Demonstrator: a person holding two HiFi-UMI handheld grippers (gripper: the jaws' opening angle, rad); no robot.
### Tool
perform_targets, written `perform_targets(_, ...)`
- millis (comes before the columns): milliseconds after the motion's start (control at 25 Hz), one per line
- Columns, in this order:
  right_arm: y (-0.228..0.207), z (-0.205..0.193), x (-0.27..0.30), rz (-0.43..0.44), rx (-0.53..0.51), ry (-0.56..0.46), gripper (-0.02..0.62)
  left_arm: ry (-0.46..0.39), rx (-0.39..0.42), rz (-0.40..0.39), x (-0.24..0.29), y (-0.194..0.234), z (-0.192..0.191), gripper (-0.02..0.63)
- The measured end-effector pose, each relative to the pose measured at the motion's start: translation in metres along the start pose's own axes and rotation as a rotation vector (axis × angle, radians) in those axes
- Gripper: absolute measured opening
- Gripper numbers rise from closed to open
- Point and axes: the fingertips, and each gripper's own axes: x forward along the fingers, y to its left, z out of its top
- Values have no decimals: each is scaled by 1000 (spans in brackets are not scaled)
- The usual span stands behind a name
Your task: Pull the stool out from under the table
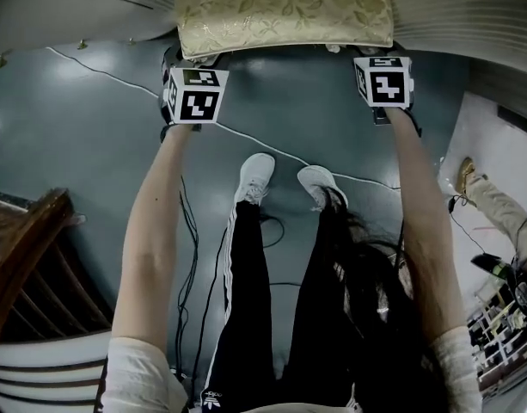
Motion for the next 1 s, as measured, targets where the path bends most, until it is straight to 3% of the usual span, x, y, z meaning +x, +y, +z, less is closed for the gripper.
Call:
perform_targets(320,-2,-6,2,-2,-10,55,275,-15,75,-43,0,-2,-1,318)
perform_targets(640,16,-21,-9,6,50,43,270,15,175,-49,4,11,0,308)
perform_targets(1000,23,-22,-12,14,41,39,267,54,140,-38,-3,13,-7,304)
